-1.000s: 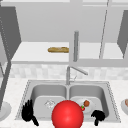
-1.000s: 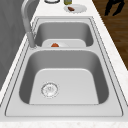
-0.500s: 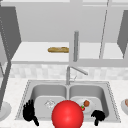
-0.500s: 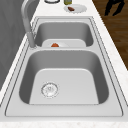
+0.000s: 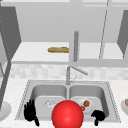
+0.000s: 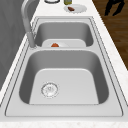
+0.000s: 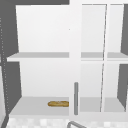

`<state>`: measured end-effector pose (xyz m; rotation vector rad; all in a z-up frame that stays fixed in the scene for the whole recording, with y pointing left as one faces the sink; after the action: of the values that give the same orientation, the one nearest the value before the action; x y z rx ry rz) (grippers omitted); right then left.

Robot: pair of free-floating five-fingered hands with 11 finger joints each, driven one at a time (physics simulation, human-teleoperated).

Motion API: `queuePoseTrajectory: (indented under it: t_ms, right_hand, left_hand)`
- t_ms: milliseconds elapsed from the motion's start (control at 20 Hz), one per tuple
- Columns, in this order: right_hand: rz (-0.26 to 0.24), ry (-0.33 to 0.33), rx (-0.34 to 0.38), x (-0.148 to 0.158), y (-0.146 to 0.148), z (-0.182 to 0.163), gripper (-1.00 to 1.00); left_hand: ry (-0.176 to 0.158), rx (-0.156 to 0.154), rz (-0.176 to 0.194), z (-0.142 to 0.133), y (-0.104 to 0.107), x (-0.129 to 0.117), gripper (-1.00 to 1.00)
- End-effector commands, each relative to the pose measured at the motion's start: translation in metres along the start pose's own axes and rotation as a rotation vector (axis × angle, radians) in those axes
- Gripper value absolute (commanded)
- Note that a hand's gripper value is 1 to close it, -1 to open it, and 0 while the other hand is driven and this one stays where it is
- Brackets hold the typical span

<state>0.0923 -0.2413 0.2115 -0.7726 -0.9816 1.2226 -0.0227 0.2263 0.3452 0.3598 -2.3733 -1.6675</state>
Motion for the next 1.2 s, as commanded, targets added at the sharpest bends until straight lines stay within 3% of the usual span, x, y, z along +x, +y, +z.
queuePoseTrajectory:
  t_ms: [0, 900, 1100, 1150]
  right_hand:
    - [0.0, 0.0, 0.0, 0.0, 0.0, 0.0, 0.0]
    - [0.0, 0.0, 0.0, 0.0, 0.0, 0.0, 0.0]
    - [0.0, 0.0, 0.0, 0.0, 0.0, 0.0, 0.0]
    - [0.0, 0.0, 0.0, 0.0, 0.0, 0.0, 0.0]
  left_hand:
    - [0.004, -0.131, -0.004, -0.003, -0.001, 0.0, -1.0]
    - [0.004, -0.224, -0.035, -0.016, -0.008, 0.0, -1.0]
    - [0.01, -0.25, -0.023, -0.021, -0.011, 0.003, -1.0]
    - [0.01, -0.228, -0.024, -0.027, -0.013, 0.004, -1.0]
